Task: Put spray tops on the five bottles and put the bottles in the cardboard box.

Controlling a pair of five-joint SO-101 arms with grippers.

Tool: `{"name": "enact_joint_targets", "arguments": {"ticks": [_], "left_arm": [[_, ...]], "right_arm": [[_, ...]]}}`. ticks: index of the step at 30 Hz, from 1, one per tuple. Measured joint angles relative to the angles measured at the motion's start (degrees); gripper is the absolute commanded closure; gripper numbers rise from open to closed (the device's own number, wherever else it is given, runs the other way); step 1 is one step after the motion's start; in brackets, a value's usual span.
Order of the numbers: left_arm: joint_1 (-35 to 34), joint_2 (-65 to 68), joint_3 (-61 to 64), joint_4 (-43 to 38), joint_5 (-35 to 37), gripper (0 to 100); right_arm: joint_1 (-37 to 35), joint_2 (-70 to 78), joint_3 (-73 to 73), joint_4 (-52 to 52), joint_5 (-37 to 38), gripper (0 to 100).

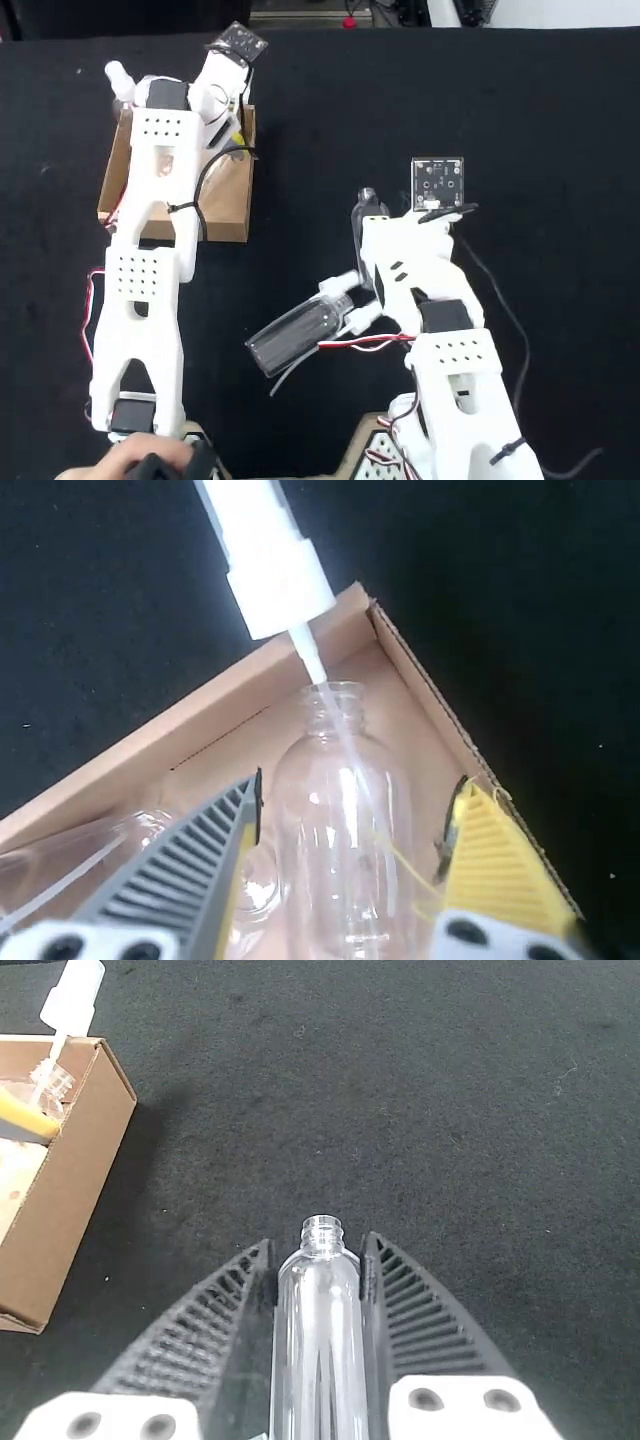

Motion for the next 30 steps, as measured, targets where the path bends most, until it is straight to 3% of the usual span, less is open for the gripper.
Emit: {"name": "enact_joint_targets", "arguments": {"ticks": [26, 30], "left_arm": [[-0.62, 3.16, 0.0, -0.44, -2.64, 71], [-0.62, 3.16, 0.0, -0.44, -2.64, 80]], "right_arm": [[0.0, 0.0, 0.0, 0.0, 0.0, 85.8], [0.0, 0.0, 0.0, 0.0, 0.0, 85.8]]}}
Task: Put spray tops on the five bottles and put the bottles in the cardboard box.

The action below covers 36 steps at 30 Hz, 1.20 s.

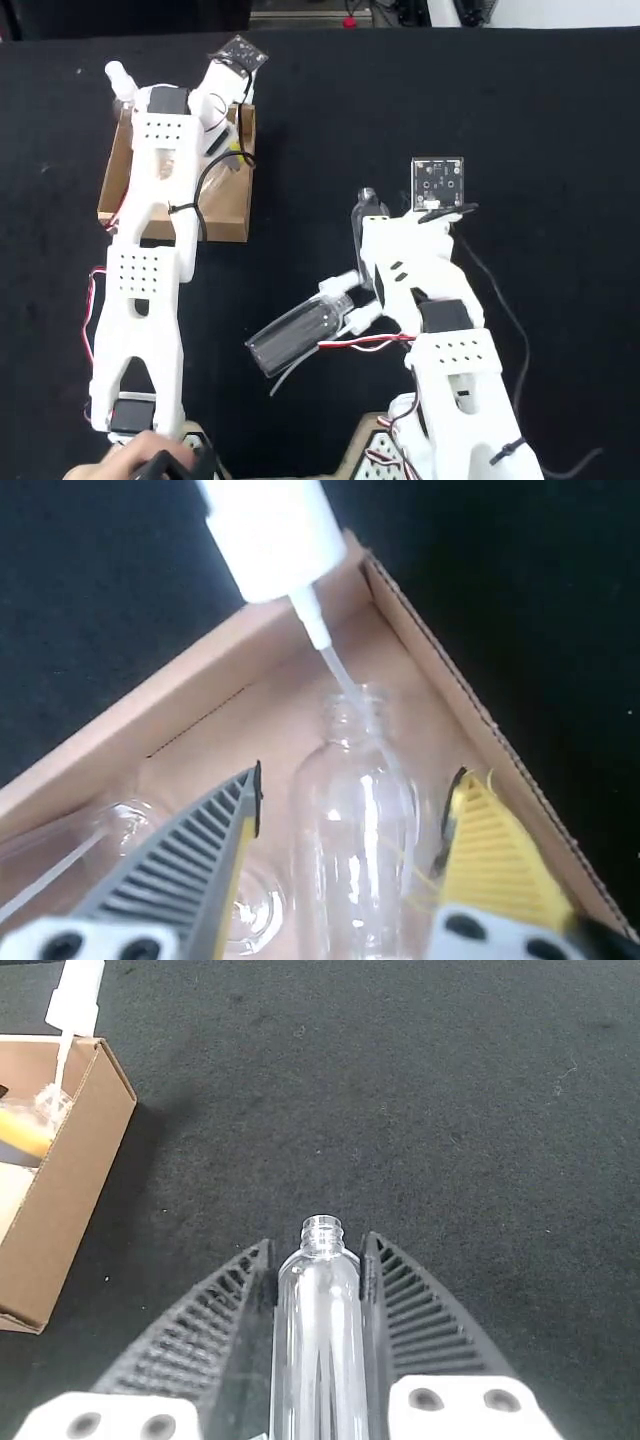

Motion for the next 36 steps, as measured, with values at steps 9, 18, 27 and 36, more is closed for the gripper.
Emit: {"name": "enact_joint_targets", "arguments": {"ticks": [9, 18, 27, 36], "left_arm": [[0.0, 0.0, 0.0, 0.0, 0.0, 89], [0.0, 0.0, -0.79, 1.49, 0.0, 89], [0.0, 0.0, -8.88, 8.44, 0.09, 72], [0.0, 0.0, -9.41, 14.77, 6.59, 73]], "right_arm": [[0.0, 0.0, 0.0, 0.0, 0.0, 85.8], [0.0, 0.0, 0.0, 0.0, 0.0, 85.8], [0.0, 0.0, 0.0, 0.0, 0.0, 85.8], [0.0, 0.0, 0.0, 0.0, 0.0, 85.8]]}}
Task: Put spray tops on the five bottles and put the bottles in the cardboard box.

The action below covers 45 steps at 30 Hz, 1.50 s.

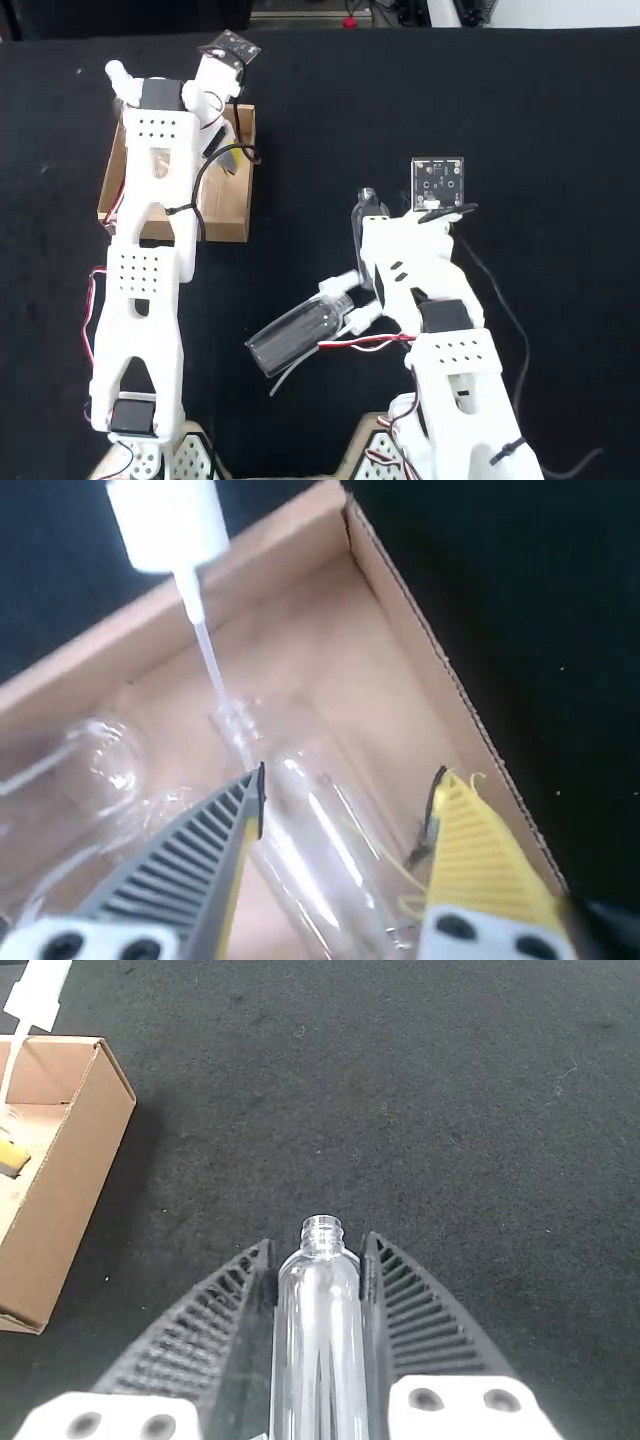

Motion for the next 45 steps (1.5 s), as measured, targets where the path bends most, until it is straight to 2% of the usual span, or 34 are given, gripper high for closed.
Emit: {"name": "enact_joint_targets", "arguments": {"ticks": [9, 26, 35, 40, 45], "left_arm": [[0.0, 0.0, 0.0, 0.53, 9.85, 73], [0.0, 0.0, -0.35, 4.48, 11.16, 73], [1.23, -1.85, -1.41, 4.66, 14.68, 73], [1.49, -10.37, 4.22, 4.66, 15.91, 73], [1.49, -20.48, 17.14, 4.75, 16.0, 73]], "right_arm": [[0.0, 0.0, 0.0, 0.0, 0.0, 85.8], [0.0, 0.0, 0.0, 0.0, 0.0, 85.8], [0.0, 0.0, 0.0, 0.0, 0.0, 85.8], [0.0, 0.0, 0.0, 0.0, 0.0, 85.8], [0.0, 0.0, 0.0, 0.0, 0.0, 85.8]]}}
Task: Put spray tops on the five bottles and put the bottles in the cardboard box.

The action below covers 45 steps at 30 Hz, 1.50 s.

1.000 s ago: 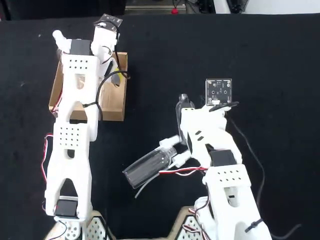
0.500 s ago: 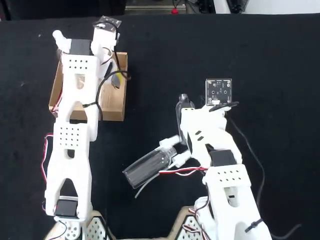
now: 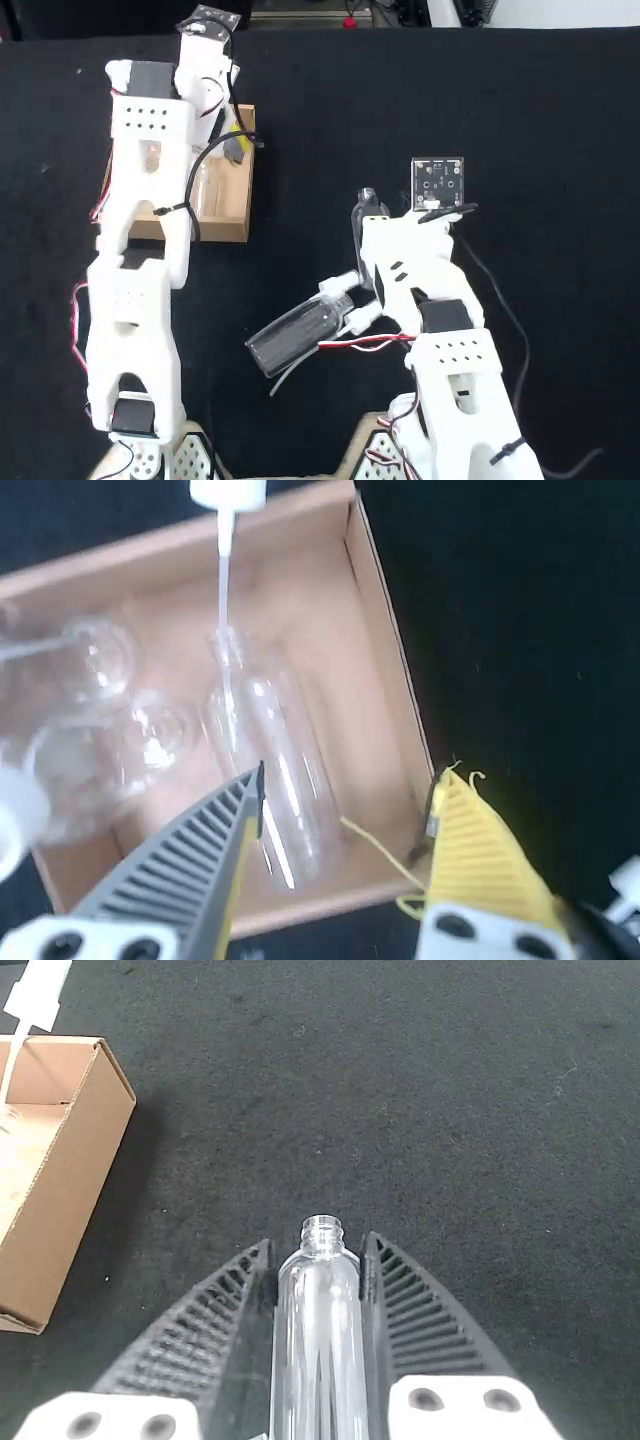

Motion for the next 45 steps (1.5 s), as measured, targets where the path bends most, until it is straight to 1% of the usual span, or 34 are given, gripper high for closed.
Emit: {"name": "enact_joint_targets", "arguments": {"ticks": [6, 13, 17, 22, 26, 29, 33, 38, 41, 45], "left_arm": [[0.0, -10.29, 17.93, -0.35, 0.0, 73], [-0.53, -12.22, 32.62, -11.43, 2.55, 73], [-0.88, -12.22, 35.69, -15.21, 2.55, 73], [-2.37, -12.75, 35.96, -16.18, 2.73, 73], [-3.43, -16.62, 38.33, -16.18, 4.13, 73], [-3.52, -21.1, 42.37, -17.32, 4.13, 73], [-3.96, -25.05, 50.55, -23.47, 4.75, 73], [-4.04, -25.67, 59.25, -32.53, 4.84, 73], [-4.13, -25.67, 61.8, -36.92, 4.84, 73], [-4.31, -25.67, 62.33, -38.86, 4.84, 73]], "right_arm": [[0.0, 0.0, 0.0, 0.0, 0.0, 85.8], [0.0, 0.0, 0.0, 0.0, 0.0, 85.8], [0.0, 0.0, 0.0, 0.0, 0.0, 85.8], [0.0, 0.0, 0.0, 0.0, 0.0, 85.8], [0.0, 0.0, 0.0, 0.0, 0.0, 85.8], [0.0, 0.0, 0.0, 0.0, 0.0, 85.8], [0.0, 0.0, 0.0, 0.0, 0.0, 85.8], [0.0, 0.0, 0.0, 0.0, 0.0, 85.8], [0.0, 0.0, 0.0, 0.0, 0.0, 85.8], [0.0, 0.0, 0.0, 0.0, 0.0, 85.8]]}}
